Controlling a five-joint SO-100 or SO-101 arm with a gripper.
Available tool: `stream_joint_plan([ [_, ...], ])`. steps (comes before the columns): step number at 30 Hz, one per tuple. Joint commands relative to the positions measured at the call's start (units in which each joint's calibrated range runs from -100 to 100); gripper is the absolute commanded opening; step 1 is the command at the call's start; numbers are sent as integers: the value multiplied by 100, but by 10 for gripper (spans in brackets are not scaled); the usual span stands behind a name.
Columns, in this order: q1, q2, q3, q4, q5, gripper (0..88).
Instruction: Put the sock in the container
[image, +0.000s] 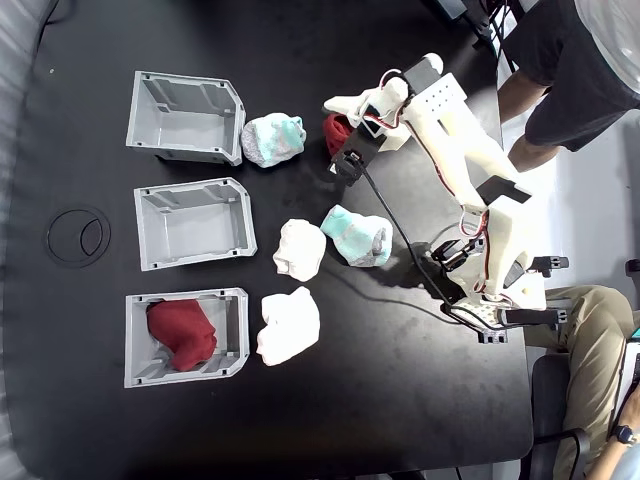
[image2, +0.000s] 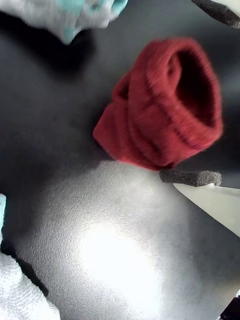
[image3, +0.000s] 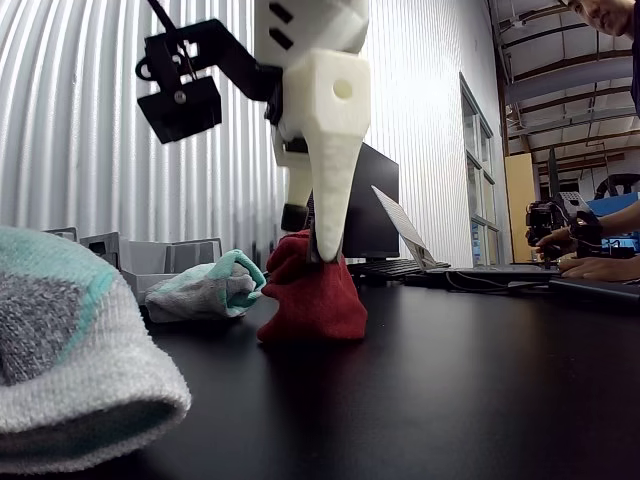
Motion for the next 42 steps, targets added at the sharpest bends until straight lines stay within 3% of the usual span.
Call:
stream_joint_plan([
  [1, -76, 89, -247, 2, 23, 494],
  [12, -84, 607, -247, -7, 11, 468],
  [23, -84, 532, -247, -7, -6, 15],
  [34, -115, 365, -1302, 190, 0, 14],
  [42, -989, -438, -2060, 864, -18, 14],
])
